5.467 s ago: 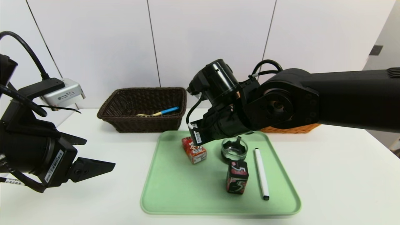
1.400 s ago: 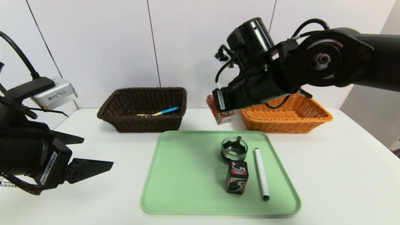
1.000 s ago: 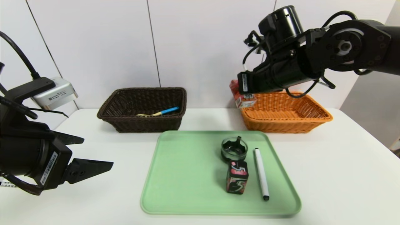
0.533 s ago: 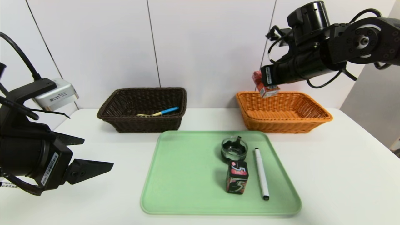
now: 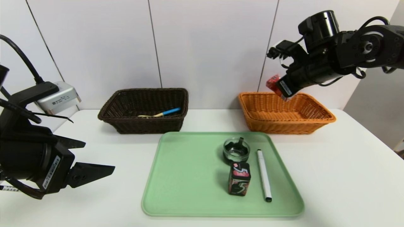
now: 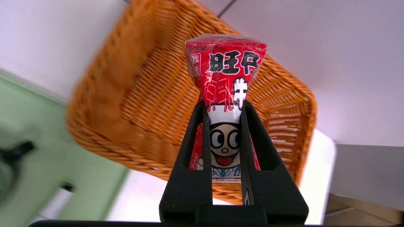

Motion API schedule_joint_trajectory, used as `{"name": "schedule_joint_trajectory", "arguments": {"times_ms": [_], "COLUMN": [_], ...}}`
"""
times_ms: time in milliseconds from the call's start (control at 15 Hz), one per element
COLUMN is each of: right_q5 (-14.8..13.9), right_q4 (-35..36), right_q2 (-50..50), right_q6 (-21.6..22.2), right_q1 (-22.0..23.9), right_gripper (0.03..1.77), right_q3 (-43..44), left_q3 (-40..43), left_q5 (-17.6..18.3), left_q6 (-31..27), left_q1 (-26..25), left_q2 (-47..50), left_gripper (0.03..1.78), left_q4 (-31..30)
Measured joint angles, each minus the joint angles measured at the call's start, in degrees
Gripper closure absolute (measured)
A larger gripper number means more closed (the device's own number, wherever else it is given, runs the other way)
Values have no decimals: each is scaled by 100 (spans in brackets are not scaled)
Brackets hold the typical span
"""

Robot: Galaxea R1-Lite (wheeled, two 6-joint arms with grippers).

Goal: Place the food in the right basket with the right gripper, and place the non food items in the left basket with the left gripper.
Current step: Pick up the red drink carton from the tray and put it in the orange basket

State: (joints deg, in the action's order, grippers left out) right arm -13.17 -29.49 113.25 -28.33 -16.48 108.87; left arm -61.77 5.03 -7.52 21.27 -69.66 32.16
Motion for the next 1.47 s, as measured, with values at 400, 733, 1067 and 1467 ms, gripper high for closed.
{"name": "schedule_joint_trajectory", "arguments": {"times_ms": [400,733,1067,1467], "right_q5": [11,20,44,74], "right_q4": [513,574,568,555], "right_q2": [467,916,1119,1219], "right_q6": [-1326,-1467,-1412,-1368], "right_q1": [339,435,430,422], "right_gripper": [152,152,152,112], "right_q3": [-2,17,22,94], "left_q3": [37,127,251,260], "left_q5": [-7,-7,11,13], "left_q6": [2,15,-7,-11], "left_q1": [-9,-9,-9,-9], "left_q2": [-32,-38,-40,-33], "left_gripper": [12,12,12,12], "left_q4": [0,-107,-315,-324]}}
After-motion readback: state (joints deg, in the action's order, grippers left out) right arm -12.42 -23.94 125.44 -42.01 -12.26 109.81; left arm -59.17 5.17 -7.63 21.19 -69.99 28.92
